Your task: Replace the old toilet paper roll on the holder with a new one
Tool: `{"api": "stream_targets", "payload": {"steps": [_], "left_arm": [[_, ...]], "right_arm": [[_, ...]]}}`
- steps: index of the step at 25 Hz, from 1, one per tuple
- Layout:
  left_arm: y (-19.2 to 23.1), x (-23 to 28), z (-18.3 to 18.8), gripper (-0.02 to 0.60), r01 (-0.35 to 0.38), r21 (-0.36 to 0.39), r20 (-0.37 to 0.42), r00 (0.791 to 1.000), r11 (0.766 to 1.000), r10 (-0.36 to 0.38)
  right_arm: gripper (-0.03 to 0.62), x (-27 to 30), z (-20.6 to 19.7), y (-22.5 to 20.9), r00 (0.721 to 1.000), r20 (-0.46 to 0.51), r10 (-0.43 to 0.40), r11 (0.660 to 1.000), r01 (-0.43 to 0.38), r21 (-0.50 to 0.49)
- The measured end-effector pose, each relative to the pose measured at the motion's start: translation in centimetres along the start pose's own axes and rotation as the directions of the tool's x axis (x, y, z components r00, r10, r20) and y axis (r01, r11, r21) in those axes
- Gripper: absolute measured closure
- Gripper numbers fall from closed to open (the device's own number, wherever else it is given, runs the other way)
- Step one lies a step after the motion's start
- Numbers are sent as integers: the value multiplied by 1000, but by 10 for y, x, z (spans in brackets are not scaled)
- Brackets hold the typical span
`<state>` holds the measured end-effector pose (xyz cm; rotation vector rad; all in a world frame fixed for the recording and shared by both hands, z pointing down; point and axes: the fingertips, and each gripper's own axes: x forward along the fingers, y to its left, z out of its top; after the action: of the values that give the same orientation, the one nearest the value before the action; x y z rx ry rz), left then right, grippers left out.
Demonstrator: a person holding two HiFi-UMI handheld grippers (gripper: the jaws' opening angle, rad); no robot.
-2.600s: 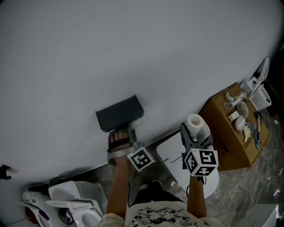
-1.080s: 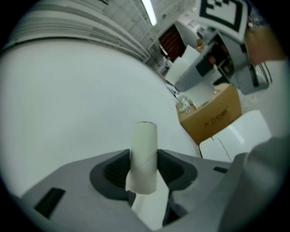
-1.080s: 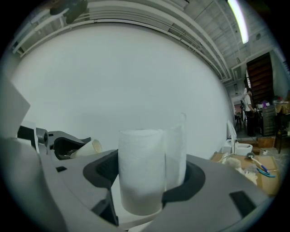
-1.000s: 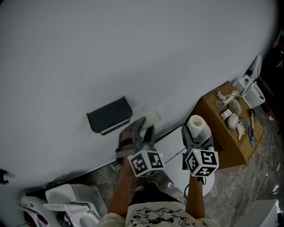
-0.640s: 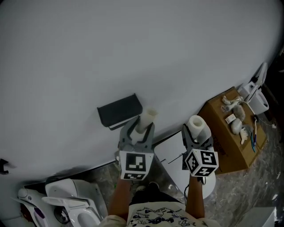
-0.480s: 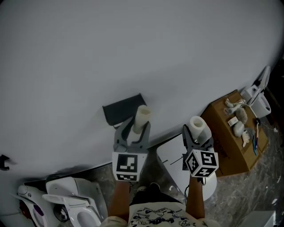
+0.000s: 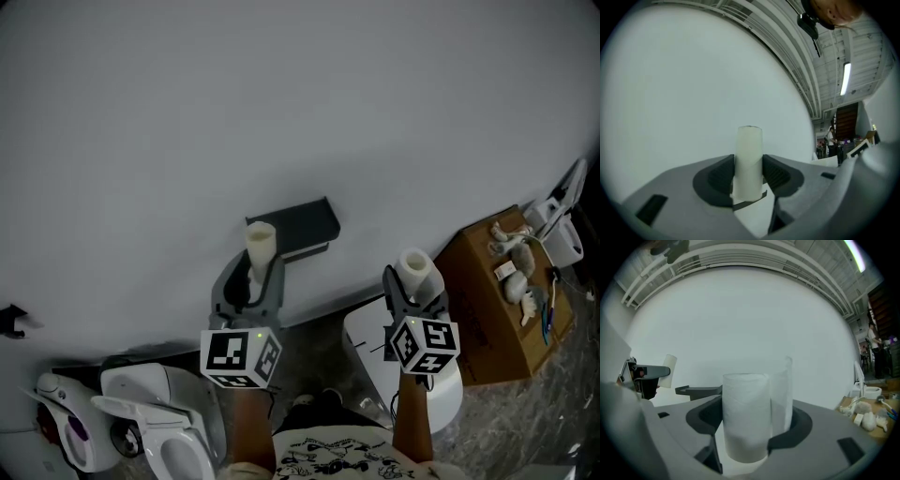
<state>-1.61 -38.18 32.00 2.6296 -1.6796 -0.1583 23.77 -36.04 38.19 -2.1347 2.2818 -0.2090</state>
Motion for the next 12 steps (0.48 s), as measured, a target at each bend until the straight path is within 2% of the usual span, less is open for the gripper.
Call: {"api": "stream_targets", "payload": {"steps": [3, 7, 12], "left_arm": [[9, -6, 1, 393, -17, 10, -2, 1000, 1000, 17], [15, -12, 1, 393, -23, 11, -5, 1000, 1000, 23], [22, -19, 1, 393, -34, 11, -11, 999, 999, 35]], "right_arm": [[289, 5, -3, 11, 1000, -10, 21, 1000, -22, -13], [289, 15, -11, 23, 998, -37, 45, 995, -48, -83], [289, 37, -25, 33, 994, -97, 57, 965, -79, -251]]}}
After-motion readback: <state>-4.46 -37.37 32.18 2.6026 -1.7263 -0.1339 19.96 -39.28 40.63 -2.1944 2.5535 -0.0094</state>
